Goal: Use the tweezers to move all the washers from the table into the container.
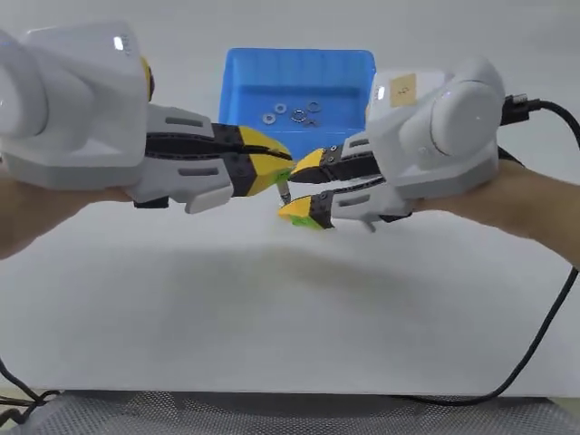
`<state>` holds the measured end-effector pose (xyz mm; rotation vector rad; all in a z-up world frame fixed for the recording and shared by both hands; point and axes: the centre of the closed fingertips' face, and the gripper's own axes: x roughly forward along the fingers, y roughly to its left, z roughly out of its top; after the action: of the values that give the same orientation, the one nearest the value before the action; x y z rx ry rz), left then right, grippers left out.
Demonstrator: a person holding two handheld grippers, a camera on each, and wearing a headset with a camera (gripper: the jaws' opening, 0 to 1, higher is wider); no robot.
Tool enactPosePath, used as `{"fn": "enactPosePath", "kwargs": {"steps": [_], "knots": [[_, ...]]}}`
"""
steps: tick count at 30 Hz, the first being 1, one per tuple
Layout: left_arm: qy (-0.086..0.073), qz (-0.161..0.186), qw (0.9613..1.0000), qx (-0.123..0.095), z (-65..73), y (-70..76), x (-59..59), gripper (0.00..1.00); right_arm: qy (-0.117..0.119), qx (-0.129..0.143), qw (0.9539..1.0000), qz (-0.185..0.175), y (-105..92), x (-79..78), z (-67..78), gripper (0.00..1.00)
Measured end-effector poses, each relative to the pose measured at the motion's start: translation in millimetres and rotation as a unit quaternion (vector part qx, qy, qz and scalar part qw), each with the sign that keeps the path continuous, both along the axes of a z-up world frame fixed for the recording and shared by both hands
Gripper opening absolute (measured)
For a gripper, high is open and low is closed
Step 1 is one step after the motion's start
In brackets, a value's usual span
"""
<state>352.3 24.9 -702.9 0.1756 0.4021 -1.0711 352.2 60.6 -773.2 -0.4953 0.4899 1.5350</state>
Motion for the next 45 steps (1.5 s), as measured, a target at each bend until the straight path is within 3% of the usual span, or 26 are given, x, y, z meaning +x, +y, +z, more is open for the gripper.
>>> {"fn": "enactPosePath", "kwargs": {"steps": [8,18,20,25,29,45], "knots": [[0.001,-0.003,1.0000,0.000,0.1,-2.8,1.6,0.06,-0.013,-0.002,0.9996,0.026,5.1,-1.4,1.8,0.13],[0.001,-0.005,1.0000,0.002,-0.1,-3.8,4.1,0.06,-0.015,-0.003,0.9995,0.029,5.0,-0.8,1.9,0.11],[-0.013,-0.006,0.9999,0.008,-0.2,-3.1,6.2,0.06,-0.015,-0.003,0.9995,0.027,5.0,-0.1,1.9,0.11],[-0.010,-0.004,0.9999,0.006,-0.8,-3.3,7.0,0.06,-0.014,-0.002,0.9996,0.024,4.4,0.5,2.1,0.11],[0.006,-0.006,1.0000,0.004,-6.1,-3.1,5.6,0.10,-0.014,-0.001,0.9997,0.021,4.1,0.2,2.2,0.11],[0.002,-0.005,1.0000,0.006,-4.7,-0.3,4.8,0.13,-0.012,0.004,0.9999,0.011,2.8,1.5,4.1,0.11]]}}
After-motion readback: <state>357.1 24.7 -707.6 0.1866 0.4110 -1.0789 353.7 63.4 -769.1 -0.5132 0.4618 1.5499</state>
